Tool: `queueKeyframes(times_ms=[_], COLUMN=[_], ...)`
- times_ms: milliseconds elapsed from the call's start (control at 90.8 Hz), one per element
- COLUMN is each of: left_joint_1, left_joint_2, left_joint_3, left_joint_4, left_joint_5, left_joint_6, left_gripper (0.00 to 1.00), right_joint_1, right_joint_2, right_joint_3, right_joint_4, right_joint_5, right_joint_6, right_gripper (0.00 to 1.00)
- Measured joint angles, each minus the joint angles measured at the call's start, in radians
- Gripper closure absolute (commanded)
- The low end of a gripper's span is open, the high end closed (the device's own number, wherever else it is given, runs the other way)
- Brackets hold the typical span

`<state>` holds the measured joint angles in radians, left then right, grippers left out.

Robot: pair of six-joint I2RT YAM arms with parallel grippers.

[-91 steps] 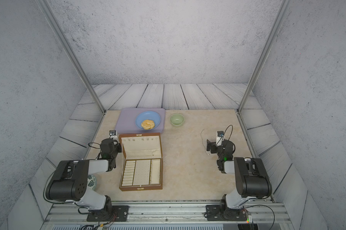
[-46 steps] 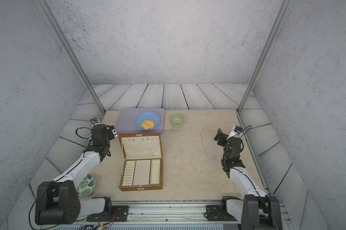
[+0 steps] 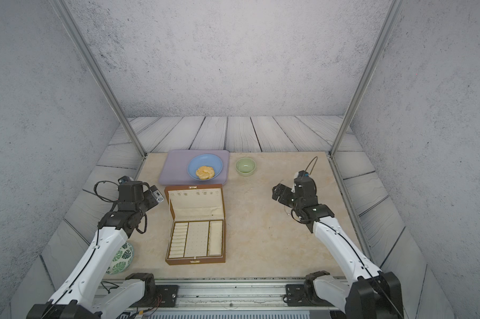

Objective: Put jewelry chain into jewelry box
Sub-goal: Move the jewelry box to the center of the board.

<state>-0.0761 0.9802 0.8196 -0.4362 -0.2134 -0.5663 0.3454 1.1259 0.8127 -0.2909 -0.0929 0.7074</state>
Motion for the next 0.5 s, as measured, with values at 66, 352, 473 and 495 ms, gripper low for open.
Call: queueKeyframes(times_ms=[66,352,473,495], left_joint_1=[-0.026,-0.135,-0.165,-0.171], left_joint_2=[-0.017,-0.104,-0.137,-0.142], left_joint_3=[0.003,0.080,0.110,0.116], left_joint_4=[-0.027,-0.171,-0.222,-0.233], left_joint_5=[0.005,-0.042,-0.045,-0.045], left_joint_6=[0.002,0.009,0.010,0.010], left_gripper=[0.02,0.02,0.02,0.02], right_joint_1=[0.114,0.543,0.639,0.652], right_joint_2=[0.018,0.211,0.340,0.363], right_joint_3=[0.001,0.105,0.194,0.210], right_joint_4=[-0.039,-0.119,-0.117,-0.117], right_joint_5=[0.024,0.183,0.217,0.222], right_joint_6=[0.046,0.217,0.257,0.260], right_gripper=[0.13,0.41,0.43,0.44])
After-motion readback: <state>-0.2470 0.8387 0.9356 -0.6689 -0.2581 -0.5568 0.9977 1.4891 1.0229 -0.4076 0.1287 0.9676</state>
